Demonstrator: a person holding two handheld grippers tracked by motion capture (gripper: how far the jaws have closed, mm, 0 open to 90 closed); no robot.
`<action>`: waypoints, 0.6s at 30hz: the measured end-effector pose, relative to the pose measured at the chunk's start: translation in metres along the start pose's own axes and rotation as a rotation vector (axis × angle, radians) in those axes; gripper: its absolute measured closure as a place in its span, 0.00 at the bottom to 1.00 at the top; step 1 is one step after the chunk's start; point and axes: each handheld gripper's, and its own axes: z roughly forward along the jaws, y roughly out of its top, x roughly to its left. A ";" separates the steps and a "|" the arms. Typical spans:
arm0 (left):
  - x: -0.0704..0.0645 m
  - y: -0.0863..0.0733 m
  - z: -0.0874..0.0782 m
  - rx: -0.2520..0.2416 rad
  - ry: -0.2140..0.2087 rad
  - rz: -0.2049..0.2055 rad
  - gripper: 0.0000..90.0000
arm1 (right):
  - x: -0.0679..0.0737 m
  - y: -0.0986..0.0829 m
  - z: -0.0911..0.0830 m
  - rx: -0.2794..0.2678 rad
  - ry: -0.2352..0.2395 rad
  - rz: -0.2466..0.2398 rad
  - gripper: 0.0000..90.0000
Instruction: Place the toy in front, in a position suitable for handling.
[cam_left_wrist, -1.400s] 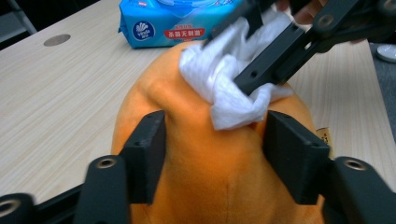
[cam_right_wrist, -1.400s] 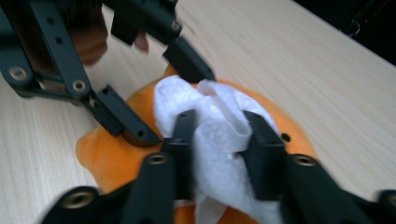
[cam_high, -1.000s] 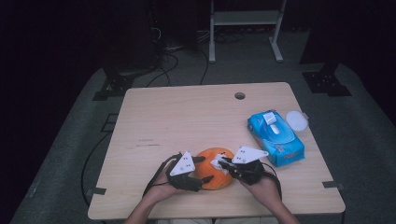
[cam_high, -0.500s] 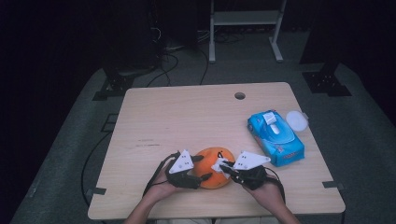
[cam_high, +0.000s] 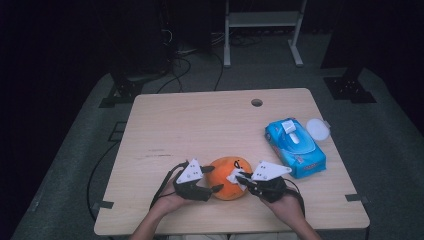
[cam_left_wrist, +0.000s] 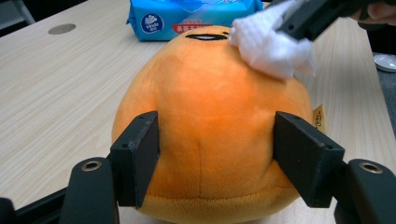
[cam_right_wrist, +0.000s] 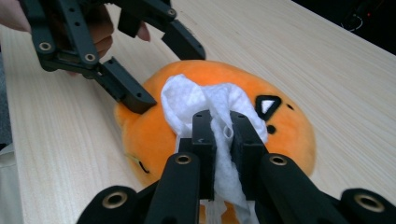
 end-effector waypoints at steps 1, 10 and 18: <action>0.000 0.000 0.000 -0.001 0.001 0.001 0.37 | -0.005 -0.001 -0.002 -0.001 -0.011 0.018 0.91; 0.003 -0.001 0.004 -0.005 0.016 -0.021 0.38 | -0.006 -0.008 -0.006 0.010 -0.006 0.023 0.91; 0.004 -0.001 0.004 -0.009 0.023 -0.027 0.39 | -0.016 -0.011 -0.010 0.034 -0.052 0.014 0.91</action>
